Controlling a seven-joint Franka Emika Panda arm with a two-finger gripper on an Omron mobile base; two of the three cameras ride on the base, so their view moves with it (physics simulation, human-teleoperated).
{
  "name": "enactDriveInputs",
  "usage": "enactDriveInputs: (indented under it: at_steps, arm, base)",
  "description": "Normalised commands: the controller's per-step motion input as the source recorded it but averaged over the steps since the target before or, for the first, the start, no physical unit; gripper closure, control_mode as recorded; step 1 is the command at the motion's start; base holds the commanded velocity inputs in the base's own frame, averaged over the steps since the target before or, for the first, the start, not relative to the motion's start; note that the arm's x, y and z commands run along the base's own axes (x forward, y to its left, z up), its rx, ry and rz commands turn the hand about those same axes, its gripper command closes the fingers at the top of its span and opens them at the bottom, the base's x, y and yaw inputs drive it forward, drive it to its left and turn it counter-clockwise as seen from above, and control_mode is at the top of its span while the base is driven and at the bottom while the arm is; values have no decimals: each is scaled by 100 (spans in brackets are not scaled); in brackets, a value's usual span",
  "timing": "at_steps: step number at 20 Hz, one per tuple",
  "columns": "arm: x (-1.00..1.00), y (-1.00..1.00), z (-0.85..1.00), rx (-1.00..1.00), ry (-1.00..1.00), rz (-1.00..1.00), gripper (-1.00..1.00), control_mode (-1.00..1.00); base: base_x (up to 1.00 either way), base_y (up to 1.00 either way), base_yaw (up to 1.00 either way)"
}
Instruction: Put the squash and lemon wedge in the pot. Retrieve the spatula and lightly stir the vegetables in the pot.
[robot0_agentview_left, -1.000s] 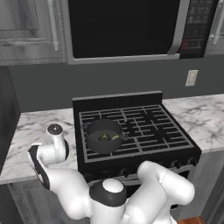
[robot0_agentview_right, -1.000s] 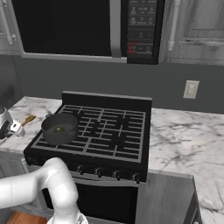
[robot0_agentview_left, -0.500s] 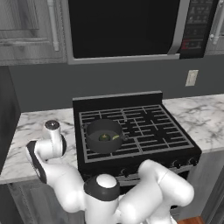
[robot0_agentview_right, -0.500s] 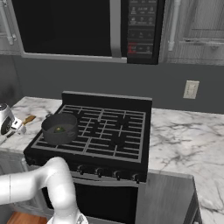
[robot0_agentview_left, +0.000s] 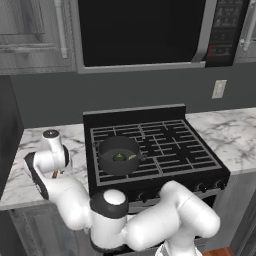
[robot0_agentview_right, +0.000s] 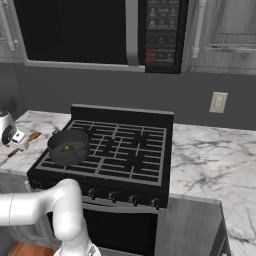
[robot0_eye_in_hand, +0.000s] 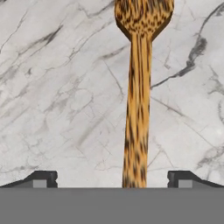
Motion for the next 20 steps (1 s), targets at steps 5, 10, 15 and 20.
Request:
enactDriveInputs:
  at_steps: [5,10,15,20]
  arm:
    - [-8,0,-50,-8,6,0,-100,-100]
    - [-17,0,-52,-6,1,0,-100,-100]
    - [-23,-8,-52,-1,0,0,-100,-100]
    - [-28,-14,-54,-1,0,0,-100,-100]
  base:
    - [0,0,0]
    - [0,0,0]
    - [0,0,0]
    - [0,0,0]
